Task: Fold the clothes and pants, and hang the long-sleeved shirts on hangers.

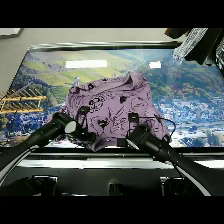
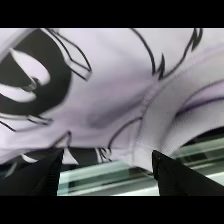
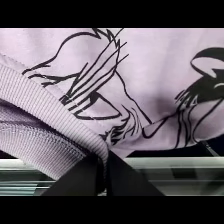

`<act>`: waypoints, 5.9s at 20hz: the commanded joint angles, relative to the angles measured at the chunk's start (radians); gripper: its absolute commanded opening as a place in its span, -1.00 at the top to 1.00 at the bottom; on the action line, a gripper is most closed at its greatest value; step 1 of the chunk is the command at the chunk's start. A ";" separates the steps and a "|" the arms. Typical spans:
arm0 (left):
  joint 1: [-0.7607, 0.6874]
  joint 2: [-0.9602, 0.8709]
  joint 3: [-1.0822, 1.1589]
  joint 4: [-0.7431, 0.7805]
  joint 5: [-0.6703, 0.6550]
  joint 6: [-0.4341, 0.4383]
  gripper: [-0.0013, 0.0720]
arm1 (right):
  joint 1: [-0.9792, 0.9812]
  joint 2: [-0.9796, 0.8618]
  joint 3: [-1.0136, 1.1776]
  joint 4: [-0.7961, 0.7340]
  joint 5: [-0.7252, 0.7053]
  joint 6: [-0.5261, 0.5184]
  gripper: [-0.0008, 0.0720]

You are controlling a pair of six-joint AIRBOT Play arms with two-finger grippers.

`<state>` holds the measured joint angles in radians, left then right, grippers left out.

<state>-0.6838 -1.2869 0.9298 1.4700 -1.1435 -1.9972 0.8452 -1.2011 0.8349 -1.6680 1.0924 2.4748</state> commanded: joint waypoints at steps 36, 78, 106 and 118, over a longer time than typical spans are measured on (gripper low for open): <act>-0.287 0.080 0.306 -0.321 0.216 -0.365 0.91 | -0.369 0.106 0.732 -0.045 0.344 -0.284 0.90; 0.112 -0.167 0.380 -0.092 0.303 0.411 -0.52 | -0.771 0.258 0.309 0.117 0.552 -0.321 -0.55; -0.006 -0.518 0.856 -0.470 0.267 -0.106 -0.52 | -0.773 0.298 -0.241 0.451 0.116 -0.026 0.90; -0.173 -0.701 0.891 -0.566 0.625 -0.634 -0.51 | -0.773 0.298 -0.241 0.415 0.101 -0.048 0.90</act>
<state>-0.8295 -1.9549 1.8175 0.9154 -0.5835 -2.5099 0.0727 -0.9035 0.5945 -1.2469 1.2011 2.4371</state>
